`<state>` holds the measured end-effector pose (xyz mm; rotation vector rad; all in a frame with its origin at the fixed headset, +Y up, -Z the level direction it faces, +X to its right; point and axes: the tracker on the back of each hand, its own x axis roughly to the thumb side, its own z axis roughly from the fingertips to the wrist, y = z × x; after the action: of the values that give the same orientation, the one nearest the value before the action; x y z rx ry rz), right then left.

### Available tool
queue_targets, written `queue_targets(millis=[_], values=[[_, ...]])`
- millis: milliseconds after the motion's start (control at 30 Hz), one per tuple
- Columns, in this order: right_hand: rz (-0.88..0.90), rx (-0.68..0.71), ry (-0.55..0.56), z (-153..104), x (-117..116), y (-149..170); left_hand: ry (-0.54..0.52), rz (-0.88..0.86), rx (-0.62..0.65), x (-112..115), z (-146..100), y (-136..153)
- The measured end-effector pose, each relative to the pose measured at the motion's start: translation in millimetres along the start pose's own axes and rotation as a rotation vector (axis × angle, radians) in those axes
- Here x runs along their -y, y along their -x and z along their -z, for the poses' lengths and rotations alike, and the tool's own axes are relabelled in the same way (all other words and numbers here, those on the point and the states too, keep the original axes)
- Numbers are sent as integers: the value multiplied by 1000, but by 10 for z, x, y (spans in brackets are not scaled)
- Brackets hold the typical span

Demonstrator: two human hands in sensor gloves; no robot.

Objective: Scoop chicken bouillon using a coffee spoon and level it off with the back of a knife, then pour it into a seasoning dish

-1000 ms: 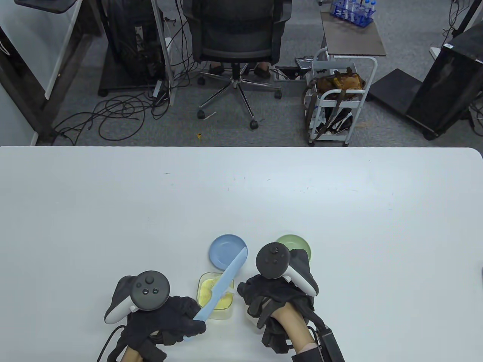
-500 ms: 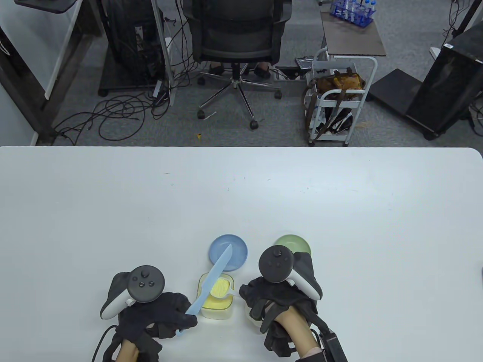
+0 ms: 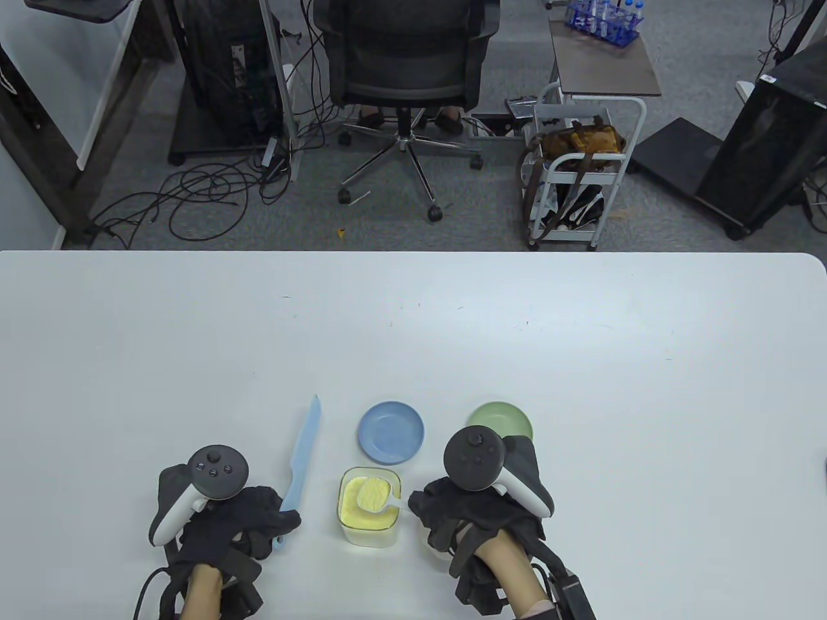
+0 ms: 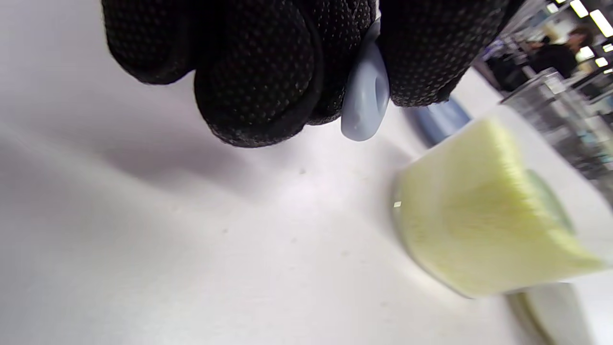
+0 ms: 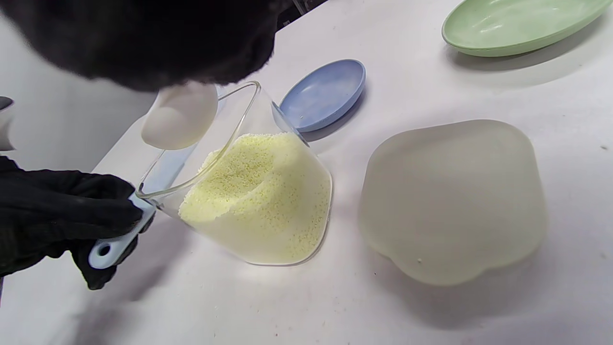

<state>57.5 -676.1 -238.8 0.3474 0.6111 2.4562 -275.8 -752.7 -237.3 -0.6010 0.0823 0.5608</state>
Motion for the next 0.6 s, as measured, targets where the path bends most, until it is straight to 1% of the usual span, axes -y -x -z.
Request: queue_targets(millis=[133,200,233,267,333,500,600], values=[[11,6,-9,7,-12,44,63,72,-73,156,154,13],[22,12,-6,6,-13,56,69,97,-113,197,200,36],[22,13,-5,4,-12,60,50,75,-101,193,202,45],[18,14,-1,2,-8,64,53,68,-115,194,205,48],[8,17,12,4,2,68,29,97,-132,204,219,60],[28,33,14,5,14,74,29,112,-169,205,232,94],[30,39,16,9,15,79,-40,198,-224,183,196,85]])
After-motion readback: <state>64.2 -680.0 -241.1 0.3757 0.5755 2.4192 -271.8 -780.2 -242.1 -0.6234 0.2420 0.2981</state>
